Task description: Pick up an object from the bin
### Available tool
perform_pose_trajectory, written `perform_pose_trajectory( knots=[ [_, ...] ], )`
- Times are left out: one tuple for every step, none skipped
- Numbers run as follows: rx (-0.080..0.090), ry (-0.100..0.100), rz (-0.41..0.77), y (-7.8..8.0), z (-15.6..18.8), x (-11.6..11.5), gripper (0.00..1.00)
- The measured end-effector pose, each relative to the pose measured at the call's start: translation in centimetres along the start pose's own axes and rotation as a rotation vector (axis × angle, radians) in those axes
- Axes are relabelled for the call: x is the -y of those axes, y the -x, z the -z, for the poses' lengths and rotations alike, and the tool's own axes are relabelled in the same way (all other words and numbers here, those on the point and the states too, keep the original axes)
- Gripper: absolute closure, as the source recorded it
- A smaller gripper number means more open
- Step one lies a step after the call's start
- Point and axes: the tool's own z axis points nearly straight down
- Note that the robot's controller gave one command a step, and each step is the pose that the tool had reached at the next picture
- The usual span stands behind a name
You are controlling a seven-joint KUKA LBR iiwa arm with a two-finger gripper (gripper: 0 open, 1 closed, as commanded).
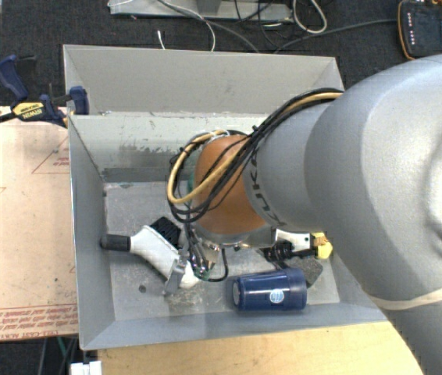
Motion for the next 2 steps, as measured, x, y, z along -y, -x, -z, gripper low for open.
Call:
perform_pose_trajectory(
  knots=[
    [0.001,0.001,0.179,-0.55,0.27,0.24,1.00],
    [0.001,0.001,0.179,-0.55,0.27,0.24,1.00]
  ],
)
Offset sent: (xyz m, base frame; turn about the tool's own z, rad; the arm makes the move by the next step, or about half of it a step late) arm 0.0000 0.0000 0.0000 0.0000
